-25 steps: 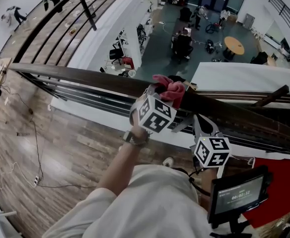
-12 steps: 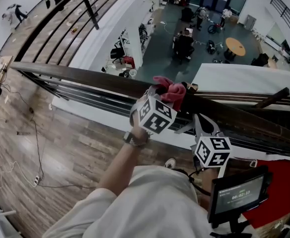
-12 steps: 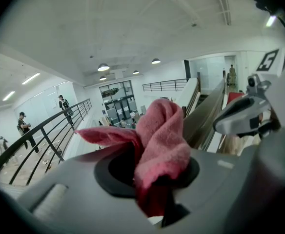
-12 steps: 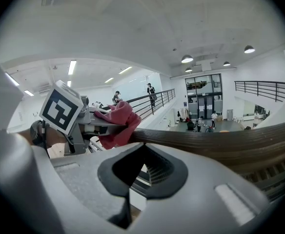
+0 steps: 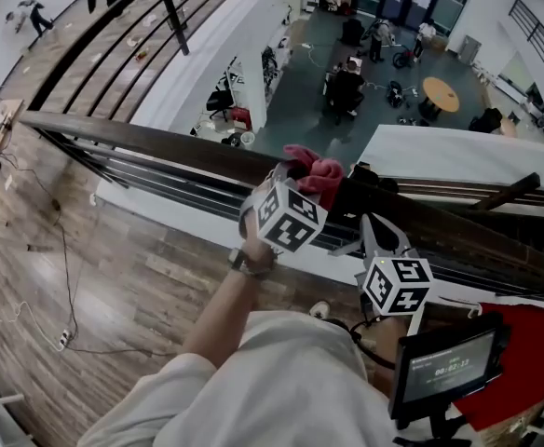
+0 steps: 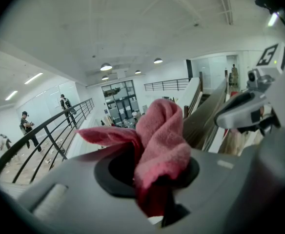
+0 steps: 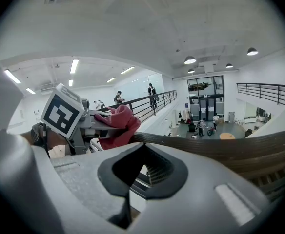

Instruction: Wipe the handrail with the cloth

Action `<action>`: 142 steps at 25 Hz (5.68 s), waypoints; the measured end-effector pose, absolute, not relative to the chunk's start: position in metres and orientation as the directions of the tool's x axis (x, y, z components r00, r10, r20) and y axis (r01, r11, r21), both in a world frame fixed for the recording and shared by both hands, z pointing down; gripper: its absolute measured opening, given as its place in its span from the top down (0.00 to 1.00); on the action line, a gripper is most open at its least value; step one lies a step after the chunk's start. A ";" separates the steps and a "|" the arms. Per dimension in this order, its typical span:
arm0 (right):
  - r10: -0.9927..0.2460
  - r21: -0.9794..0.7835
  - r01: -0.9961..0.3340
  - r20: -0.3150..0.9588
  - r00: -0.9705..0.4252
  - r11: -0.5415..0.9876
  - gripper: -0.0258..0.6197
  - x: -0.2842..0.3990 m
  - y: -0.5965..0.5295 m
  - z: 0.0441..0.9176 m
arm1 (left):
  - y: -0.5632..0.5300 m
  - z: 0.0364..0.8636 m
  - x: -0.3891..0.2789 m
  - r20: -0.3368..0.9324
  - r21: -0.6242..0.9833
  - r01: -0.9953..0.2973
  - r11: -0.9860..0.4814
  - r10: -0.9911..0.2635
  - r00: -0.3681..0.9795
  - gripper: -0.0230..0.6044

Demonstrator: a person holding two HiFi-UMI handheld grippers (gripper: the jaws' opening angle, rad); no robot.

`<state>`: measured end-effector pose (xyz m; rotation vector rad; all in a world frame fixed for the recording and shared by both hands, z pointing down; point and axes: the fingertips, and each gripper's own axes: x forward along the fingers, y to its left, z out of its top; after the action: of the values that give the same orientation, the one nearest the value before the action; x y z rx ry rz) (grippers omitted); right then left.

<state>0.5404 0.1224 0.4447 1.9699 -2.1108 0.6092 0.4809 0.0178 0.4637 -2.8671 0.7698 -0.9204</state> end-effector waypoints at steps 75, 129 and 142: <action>-0.889 -0.172 -0.970 0.398 -0.226 0.169 0.96 0.360 -0.004 0.424 | -0.121 0.454 0.249 0.563 -0.119 -0.594 -0.796 -0.547 0.620 0.76; -0.911 -0.119 -0.992 0.404 -0.080 0.034 0.96 0.296 -0.048 0.413 | -0.222 0.439 0.067 0.573 -0.191 -0.681 -0.706 -0.644 0.507 0.76; -0.909 -0.092 -0.996 0.413 -0.055 0.019 0.96 0.276 -0.033 0.417 | -0.190 0.503 -0.035 0.553 -0.210 -0.801 -0.561 -0.743 0.376 0.76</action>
<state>0.2758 -0.0328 0.4168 1.9776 -2.0565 0.5274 -0.0353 -0.1899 0.5034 -2.6817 1.5096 -0.9970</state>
